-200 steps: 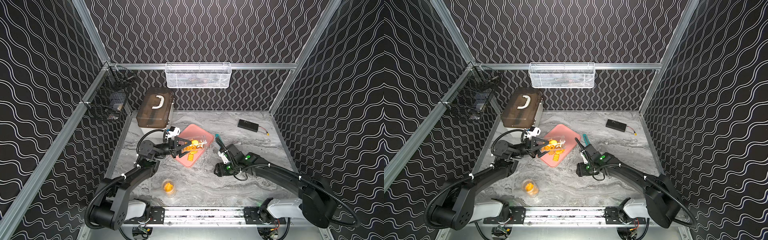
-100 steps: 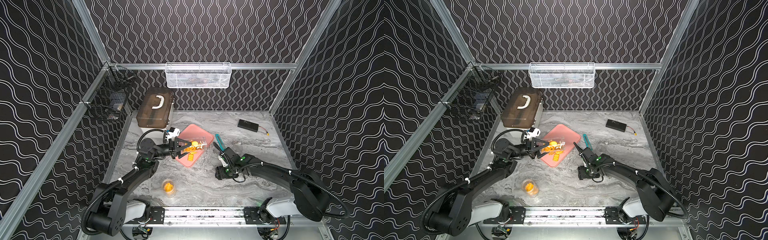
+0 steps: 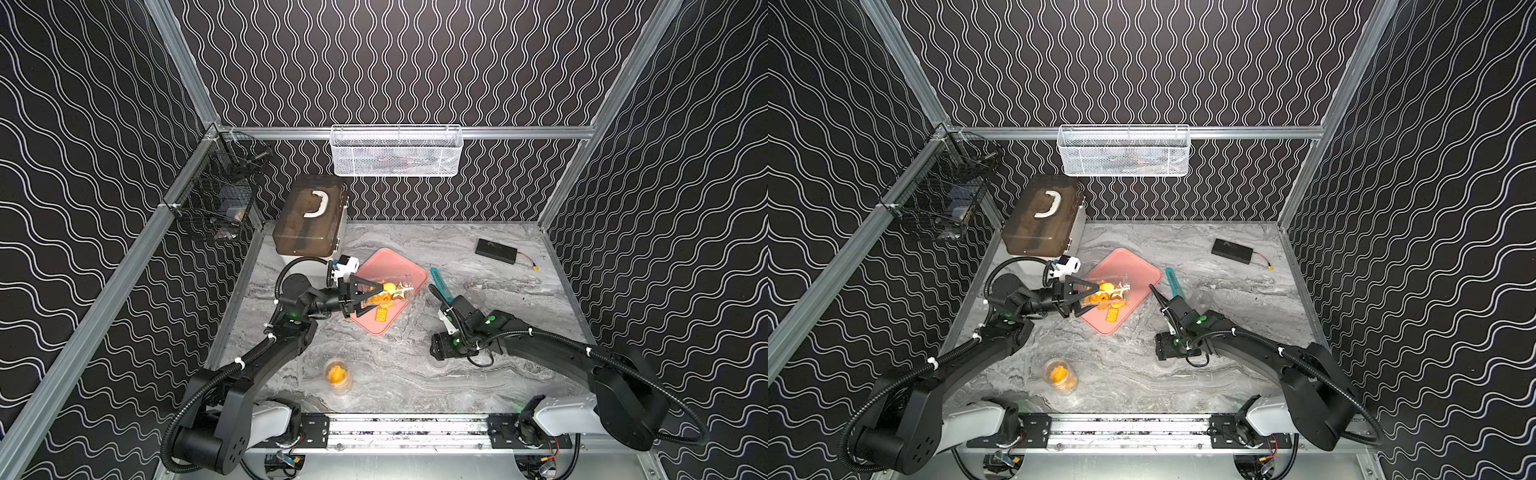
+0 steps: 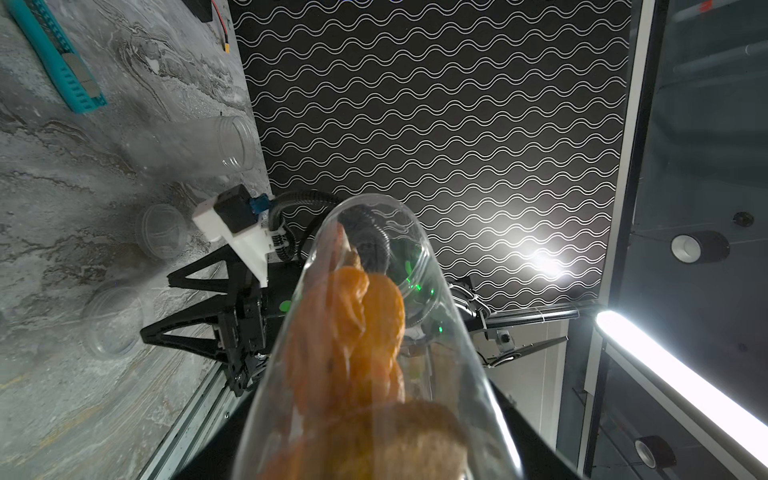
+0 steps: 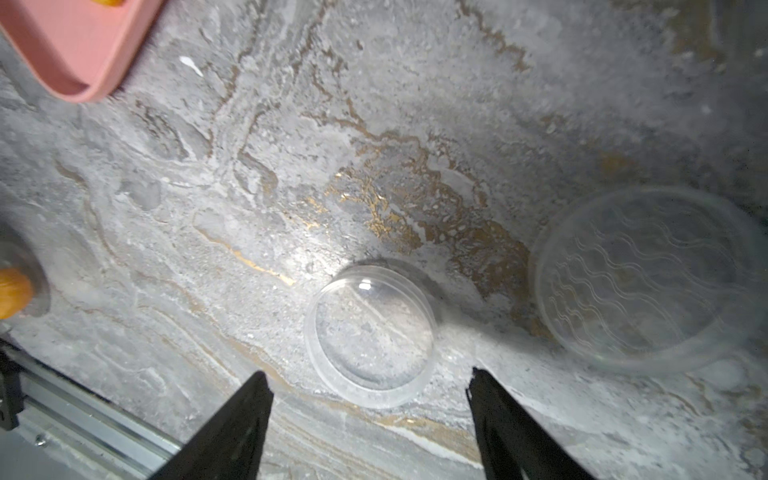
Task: Pour the cookies out of the jar
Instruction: Place the lid at the center of the board, then pour the cookies in the jar onto the tray.
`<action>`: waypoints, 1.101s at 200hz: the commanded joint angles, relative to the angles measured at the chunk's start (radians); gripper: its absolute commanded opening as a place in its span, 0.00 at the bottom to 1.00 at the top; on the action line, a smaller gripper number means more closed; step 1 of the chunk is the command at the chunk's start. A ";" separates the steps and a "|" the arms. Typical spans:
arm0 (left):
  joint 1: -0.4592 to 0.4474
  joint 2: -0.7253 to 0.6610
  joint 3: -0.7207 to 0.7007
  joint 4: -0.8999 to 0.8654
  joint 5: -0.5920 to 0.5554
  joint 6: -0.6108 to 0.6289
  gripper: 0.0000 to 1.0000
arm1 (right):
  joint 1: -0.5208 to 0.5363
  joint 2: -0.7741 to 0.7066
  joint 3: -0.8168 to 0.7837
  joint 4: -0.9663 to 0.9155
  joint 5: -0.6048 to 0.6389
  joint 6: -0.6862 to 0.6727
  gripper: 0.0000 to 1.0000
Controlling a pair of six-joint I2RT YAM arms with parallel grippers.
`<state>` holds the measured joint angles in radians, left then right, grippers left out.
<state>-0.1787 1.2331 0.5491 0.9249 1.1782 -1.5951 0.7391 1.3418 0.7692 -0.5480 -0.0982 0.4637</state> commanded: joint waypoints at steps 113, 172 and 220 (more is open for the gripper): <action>0.065 0.136 -0.027 0.034 -0.020 0.178 0.49 | 0.002 -0.266 0.025 -0.064 -0.075 0.007 0.78; 0.170 0.392 -0.082 0.612 -0.027 -0.136 0.48 | 0.002 -0.301 0.008 -0.082 -0.074 0.007 0.78; 0.236 0.477 -0.093 0.615 -0.005 -0.089 0.47 | 0.002 -0.294 0.012 -0.078 -0.074 0.009 0.78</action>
<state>0.0273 1.6768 0.4614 1.4296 1.1622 -1.6760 0.7395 1.0416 0.7784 -0.6136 -0.1741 0.4767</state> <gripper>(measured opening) 0.642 0.779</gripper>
